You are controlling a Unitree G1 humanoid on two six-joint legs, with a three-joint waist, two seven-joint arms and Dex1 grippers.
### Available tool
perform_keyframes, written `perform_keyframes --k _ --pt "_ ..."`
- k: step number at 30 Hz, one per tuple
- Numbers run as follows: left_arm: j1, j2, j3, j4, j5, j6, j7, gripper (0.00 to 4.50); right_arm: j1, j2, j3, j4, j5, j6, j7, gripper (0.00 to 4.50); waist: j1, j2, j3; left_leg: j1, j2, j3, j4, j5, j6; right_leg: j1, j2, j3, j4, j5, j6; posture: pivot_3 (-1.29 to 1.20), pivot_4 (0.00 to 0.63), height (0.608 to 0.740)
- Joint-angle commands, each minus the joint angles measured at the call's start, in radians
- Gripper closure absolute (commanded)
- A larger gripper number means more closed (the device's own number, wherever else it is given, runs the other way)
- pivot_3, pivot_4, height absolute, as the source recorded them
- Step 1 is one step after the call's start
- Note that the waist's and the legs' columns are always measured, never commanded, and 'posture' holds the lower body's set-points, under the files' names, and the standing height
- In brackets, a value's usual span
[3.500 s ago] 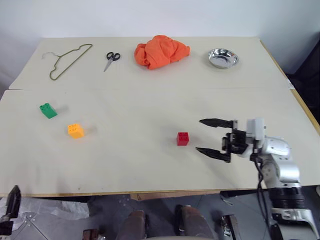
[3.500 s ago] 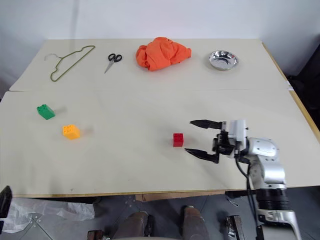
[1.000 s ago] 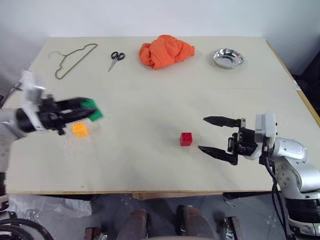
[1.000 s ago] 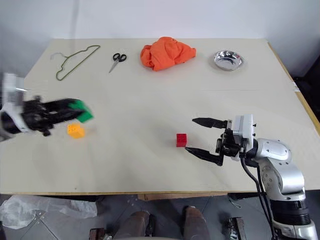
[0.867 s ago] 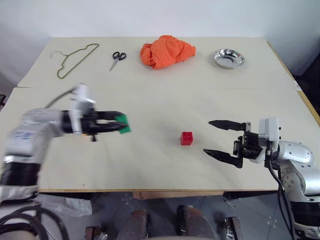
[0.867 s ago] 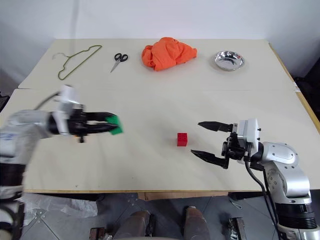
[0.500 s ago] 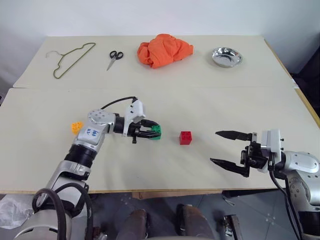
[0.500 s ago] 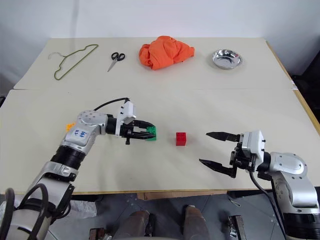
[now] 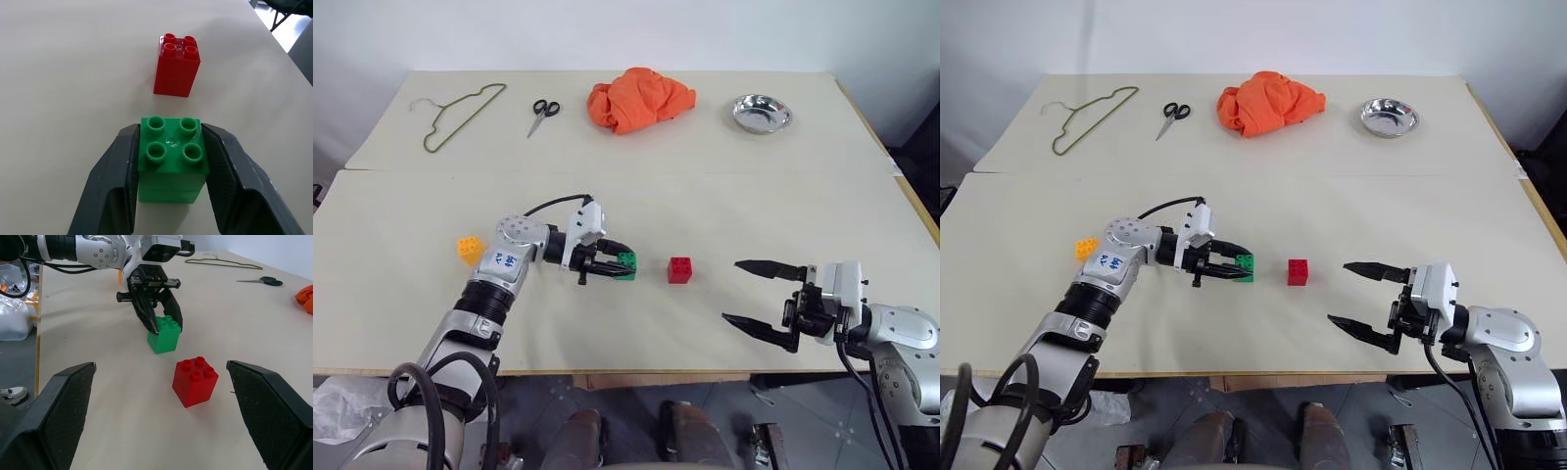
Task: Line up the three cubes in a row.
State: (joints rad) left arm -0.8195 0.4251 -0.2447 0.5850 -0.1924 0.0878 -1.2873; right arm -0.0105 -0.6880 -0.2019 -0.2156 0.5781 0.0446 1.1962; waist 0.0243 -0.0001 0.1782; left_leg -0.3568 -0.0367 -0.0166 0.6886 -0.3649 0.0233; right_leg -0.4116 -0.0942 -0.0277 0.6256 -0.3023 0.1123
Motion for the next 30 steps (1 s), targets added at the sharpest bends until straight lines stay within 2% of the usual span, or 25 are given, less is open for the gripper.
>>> perform_keyframes --k 1,5,9,12,13,15,18,23,28,30 --pt "0.006 0.013 0.046 -0.073 -0.024 0.012 0.002 1.49 -0.017 0.013 0.009 -0.015 0.005 -0.015 0.002 0.0 0.0 0.0 0.0 0.0 0.0 0.0 0.0 0.0 0.0 0.0 0.0 0.0 0.0 0.0 0.0 0.0 0.15 0.74" --pt "0.038 0.063 0.136 -0.199 -0.095 0.076 0.01 0.28 -0.044 0.021 0.031 -0.014 0.01 -0.007 0.005 0.0 -0.001 0.0 0.0 -0.001 0.001 -0.001 0.002 0.0 0.0 0.0 0.0 0.001 0.0 0.0 0.0 0.0 0.15 0.74" --pt "0.163 0.182 0.27 -0.431 -0.219 0.193 0.008 0.28 -0.071 0.029 0.051 -0.013 0.022 0.001 0.014 0.0 -0.02 0.0 0.0 -0.001 0.001 -0.002 0.001 0.0 0.0 -0.001 0.0 0.006 0.0 0.0 0.0 0.0 0.15 0.74" --pt "0.312 0.241 0.476 -0.57 -0.32 0.231 0.102 0.28 -0.102 0.043 0.076 -0.03 0.053 0.046 0.01 0.0 -0.028 0.0 0.0 -0.001 0.003 -0.003 0.0 0.0 -0.001 -0.001 0.0 0.007 0.0 0.0 0.0 0.0 0.15 0.74" --pt "0.356 0.246 0.547 -0.584 -0.333 0.233 0.156 0.13 -0.114 0.052 0.083 -0.035 0.062 0.059 0.004 0.0 -0.027 0.0 0.0 -0.001 0.003 -0.003 0.0 0.0 -0.001 0.0 0.0 0.006 -0.001 0.0 0.0 0.0 0.15 0.74" --pt "0.421 0.24 0.657 -0.612 -0.373 0.26 0.252 0.13 -0.134 0.07 0.094 -0.039 0.068 0.067 -0.007 0.0 -0.026 0.0 0.0 -0.001 0.003 -0.003 0.001 0.0 -0.001 0.0 -0.001 0.006 -0.001 0.0 0.0 0.0 0.15 0.74" --pt "0.623 0.225 0.866 -0.667 -0.397 0.269 0.365 0.13 -0.173 0.104 0.132 -0.051 0.059 0.065 -0.004 0.0 -0.027 0.0 0.0 -0.001 0.003 -0.004 0.001 0.0 -0.001 0.001 -0.001 0.006 -0.003 0.0 0.0 0.0 0.15 0.74" --pt "0.927 0.157 1.081 -0.78 -0.434 0.257 0.468 0.13 -0.227 0.114 0.176 -0.05 0.051 0.046 0.052 0.0 -0.024 -0.001 0.0 -0.001 0.003 -0.003 -0.002 -0.001 -0.001 0.001 -0.001 0.007 -0.004 0.0 -0.001 0.0 0.15 0.74" --pt "1.068 0.091 1.141 -0.837 -0.462 0.248 0.54 0.13 -0.256 0.118 0.186 -0.04 0.059 0.043 0.083 0.0 -0.002 -0.003 -0.001 0.001 0.002 -0.005 -0.002 -0.002 0.0 0.004 -0.003 0.006 -0.009 0.0 -0.001 0.0 0.15 0.74" --pt "1.192 0.001 1.194 -0.803 -0.405 0.155 0.568 0.13 -0.271 0.134 0.19 -0.023 0.042 0.011 0.089 0.0 -0.004 -0.003 -0.001 0.001 0.002 -0.004 -0.002 -0.002 0.001 0.004 -0.003 0.007 -0.009 0.0 -0.001 0.0 0.15 0.74"
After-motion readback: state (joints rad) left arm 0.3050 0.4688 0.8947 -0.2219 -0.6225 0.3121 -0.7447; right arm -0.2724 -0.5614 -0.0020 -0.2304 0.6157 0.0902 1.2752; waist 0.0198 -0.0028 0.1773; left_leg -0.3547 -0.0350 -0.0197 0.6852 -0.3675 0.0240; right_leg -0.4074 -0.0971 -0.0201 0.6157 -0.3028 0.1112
